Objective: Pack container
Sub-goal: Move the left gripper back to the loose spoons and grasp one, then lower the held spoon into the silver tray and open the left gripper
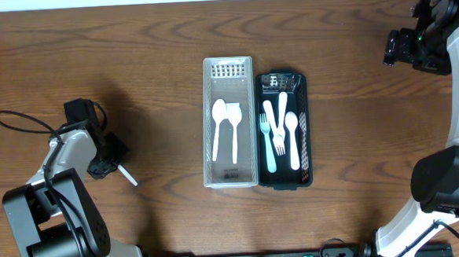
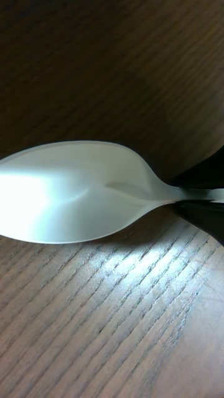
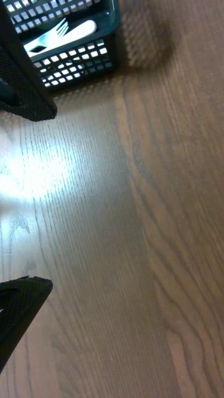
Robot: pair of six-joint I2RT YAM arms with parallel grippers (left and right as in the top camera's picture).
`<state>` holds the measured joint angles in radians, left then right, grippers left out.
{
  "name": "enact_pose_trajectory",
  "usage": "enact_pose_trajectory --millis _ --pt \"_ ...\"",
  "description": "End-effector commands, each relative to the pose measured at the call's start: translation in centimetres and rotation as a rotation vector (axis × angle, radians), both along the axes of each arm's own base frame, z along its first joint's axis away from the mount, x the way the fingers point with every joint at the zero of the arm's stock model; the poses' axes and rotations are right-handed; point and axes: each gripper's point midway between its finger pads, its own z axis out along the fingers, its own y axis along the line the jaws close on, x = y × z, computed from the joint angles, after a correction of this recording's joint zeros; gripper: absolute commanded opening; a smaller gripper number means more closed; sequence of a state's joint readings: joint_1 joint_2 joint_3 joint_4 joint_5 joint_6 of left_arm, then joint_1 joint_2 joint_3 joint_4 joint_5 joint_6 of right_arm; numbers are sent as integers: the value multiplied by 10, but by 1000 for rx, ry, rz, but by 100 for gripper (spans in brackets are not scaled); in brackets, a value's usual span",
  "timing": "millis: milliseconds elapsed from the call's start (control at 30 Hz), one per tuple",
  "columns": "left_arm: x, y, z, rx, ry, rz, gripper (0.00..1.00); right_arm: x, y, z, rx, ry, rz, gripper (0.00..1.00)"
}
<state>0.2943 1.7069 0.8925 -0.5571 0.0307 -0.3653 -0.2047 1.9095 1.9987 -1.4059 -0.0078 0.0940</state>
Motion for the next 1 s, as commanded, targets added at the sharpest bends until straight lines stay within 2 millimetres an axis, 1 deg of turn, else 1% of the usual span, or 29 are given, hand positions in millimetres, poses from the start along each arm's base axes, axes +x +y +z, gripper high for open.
enact_pose_trajectory --millis 0,133,200,300,367,433,500,567,600,633,733,767,833,900,967 --pt "-17 -9 -8 -32 63 -29 6 -1 -2 -4 2 12 8 83" --pt "1 -14 35 -1 -19 -110 6 -2 -1 -3 2 13 8 83" --pt "11 -22 63 17 -66 -168 6 -2 -1 -3 2 13 8 83" --pt "21 -44 103 31 -119 -254 6 -2 -1 -3 3 12 8 83" --pt "25 -64 127 34 -151 -319 6 -1 -1 -3 3 12 8 83" --pt "29 -85 146 35 -179 -388 6 -1 -1 -3 2 12 8 83" --pt "34 -114 164 31 -209 -479 6 -1 -1 -3 3 12 8 83" --pt "37 -144 175 24 -240 -570 6 -2 -1 -3 3 12 8 83" --pt "38 -156 178 21 -255 -606 6 -2 -1 -3 3 12 8 83" --pt "39 -176 180 15 -279 -664 6 -2 -1 -3 3 13 8 83" --pt "38 -219 177 -1 -308 -781 6 -2 -1 -3 3 13 8 83" --pt "37 -234 173 -8 -308 -822 6 -2 -1 -3 3 13 8 83" --pt "35 -257 159 -16 -287 -884 6 -2 -1 -3 3 13 8 83" --pt "33 -272 142 -19 -249 -925 6 -2 -1 -4 3 14 8 83" --pt "31 -283 122 -18 -197 -952 6 -3 -1 -4 4 17 8 83"
